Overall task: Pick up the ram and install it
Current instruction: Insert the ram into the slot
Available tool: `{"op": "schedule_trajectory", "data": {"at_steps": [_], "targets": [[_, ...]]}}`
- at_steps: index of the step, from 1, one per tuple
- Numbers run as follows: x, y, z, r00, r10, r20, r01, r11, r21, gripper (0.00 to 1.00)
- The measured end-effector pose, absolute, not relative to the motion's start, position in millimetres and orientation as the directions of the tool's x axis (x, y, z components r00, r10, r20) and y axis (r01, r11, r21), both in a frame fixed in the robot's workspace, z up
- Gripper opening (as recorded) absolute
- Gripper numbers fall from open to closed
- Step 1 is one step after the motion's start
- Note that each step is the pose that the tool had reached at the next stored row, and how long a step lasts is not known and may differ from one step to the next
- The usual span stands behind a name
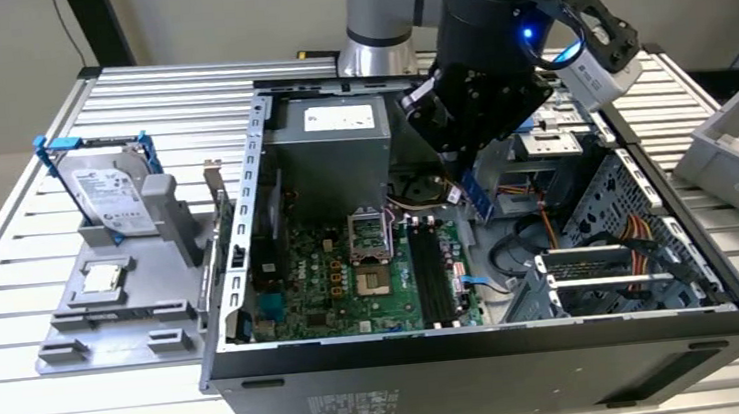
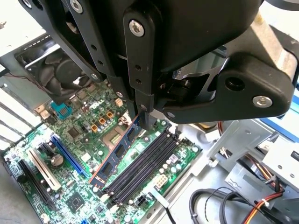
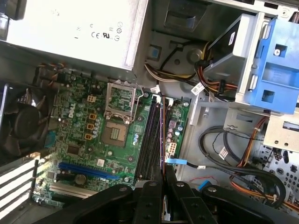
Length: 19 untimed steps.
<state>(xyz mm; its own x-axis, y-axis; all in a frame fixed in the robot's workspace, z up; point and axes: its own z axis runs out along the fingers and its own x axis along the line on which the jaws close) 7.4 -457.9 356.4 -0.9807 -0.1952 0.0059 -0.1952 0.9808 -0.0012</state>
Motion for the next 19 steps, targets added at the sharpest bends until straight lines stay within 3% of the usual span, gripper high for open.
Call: {"op": "schedule_trajectory", "data": {"at_steps": [19], "targets": [[7.4, -457.8, 346.9, -0.981, -0.194, 0.007, -0.194, 0.981, -0.009, 0.00]]}}
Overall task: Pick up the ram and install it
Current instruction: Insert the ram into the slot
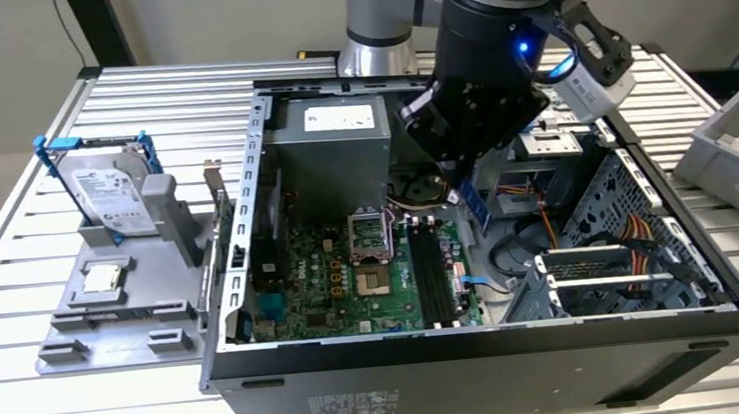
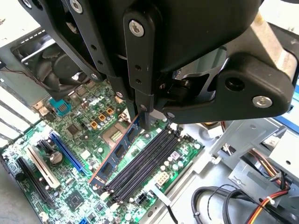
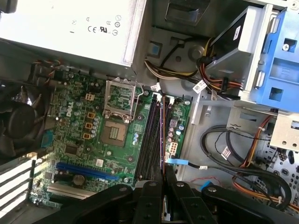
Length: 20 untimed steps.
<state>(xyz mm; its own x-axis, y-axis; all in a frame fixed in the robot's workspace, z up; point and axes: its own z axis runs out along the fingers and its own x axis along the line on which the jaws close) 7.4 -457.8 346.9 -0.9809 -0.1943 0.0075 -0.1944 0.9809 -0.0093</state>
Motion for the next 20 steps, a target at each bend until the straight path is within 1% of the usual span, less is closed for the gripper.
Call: {"op": "schedule_trajectory", "data": {"at_steps": [20], "targets": [[7.4, -457.8, 340.4, -0.984, -0.177, 0.008, -0.177, 0.984, -0.010, 0.00]]}}
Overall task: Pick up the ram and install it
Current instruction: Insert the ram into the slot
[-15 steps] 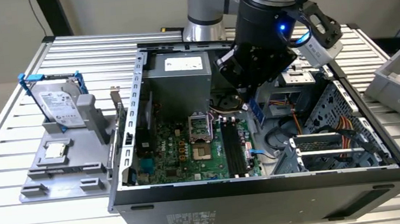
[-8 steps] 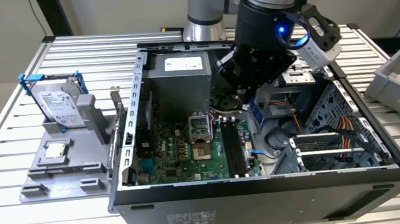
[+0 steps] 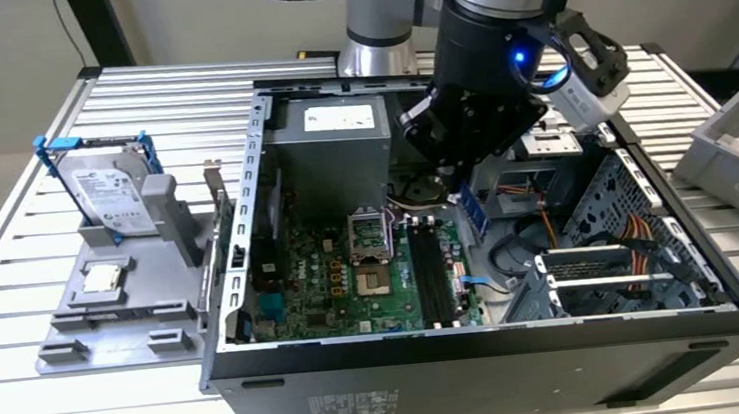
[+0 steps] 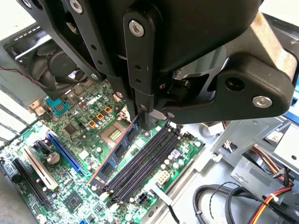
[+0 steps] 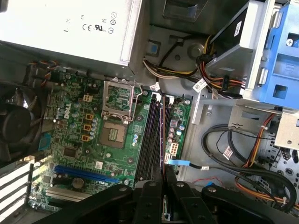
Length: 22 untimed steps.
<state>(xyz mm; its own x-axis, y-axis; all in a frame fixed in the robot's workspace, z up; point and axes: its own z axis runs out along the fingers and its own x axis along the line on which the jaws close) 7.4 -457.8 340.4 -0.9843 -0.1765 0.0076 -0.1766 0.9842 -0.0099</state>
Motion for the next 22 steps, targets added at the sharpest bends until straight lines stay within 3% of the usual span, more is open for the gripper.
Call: {"op": "schedule_trajectory", "data": {"at_steps": [22], "targets": [[7.4, -457.8, 332.2, -0.984, -0.175, 0.008, -0.176, 0.984, -0.010, 0.00]]}}
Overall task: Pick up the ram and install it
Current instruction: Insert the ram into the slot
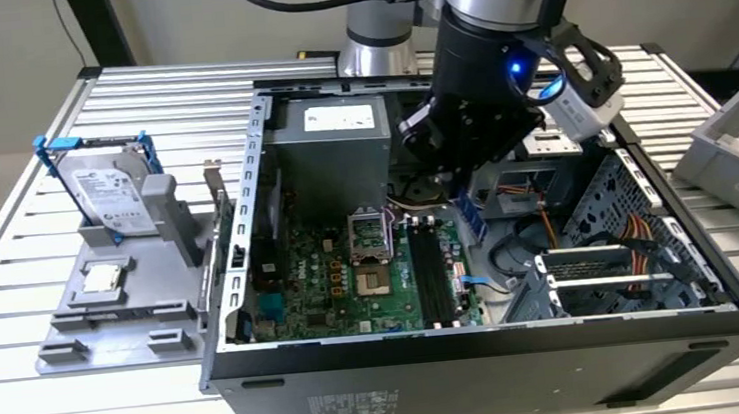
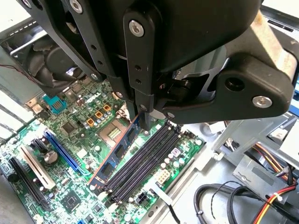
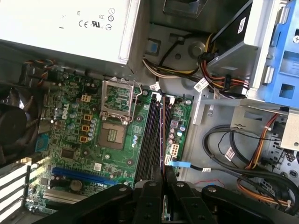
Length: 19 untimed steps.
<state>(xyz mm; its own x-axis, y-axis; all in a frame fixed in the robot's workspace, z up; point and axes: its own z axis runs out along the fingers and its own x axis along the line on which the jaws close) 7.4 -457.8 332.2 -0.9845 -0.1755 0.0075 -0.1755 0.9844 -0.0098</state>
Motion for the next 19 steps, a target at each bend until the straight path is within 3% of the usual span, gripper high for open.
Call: {"op": "schedule_trajectory", "data": {"at_steps": [19], "targets": [[8.8, -453.1, 326.4, -0.991, -0.134, 0.008, -0.134, 0.991, -0.010, 0.00]]}}
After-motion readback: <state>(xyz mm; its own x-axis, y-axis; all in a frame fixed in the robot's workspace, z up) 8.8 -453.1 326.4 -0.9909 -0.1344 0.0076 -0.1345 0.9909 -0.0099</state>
